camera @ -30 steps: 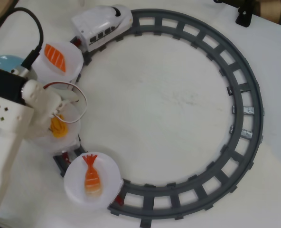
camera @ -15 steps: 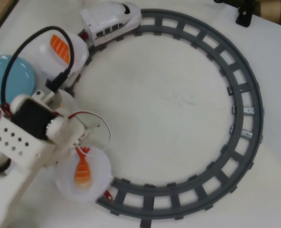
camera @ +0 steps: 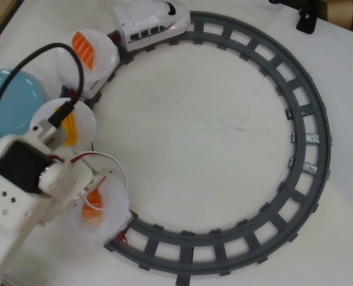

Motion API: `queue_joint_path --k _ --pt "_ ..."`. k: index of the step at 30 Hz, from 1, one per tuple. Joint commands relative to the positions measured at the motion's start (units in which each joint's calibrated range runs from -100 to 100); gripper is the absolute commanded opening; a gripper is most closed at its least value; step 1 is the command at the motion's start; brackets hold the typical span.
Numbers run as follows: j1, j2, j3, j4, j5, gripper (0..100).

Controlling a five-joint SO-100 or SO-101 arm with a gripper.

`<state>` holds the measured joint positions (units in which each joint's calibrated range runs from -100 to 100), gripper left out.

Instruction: Pick up the sushi from the Shinkansen and put it on the blue dish

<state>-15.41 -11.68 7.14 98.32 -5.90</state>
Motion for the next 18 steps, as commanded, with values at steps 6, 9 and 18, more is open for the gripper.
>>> queue_joint_path --k 6,9,18 --pt "-4.40 -5.78 2.24 0.92 16.10 32" --pt "-5.37 -5.78 2.69 0.92 22.22 32" --pt "-5.37 -5.78 2.78 0.92 38.64 32"
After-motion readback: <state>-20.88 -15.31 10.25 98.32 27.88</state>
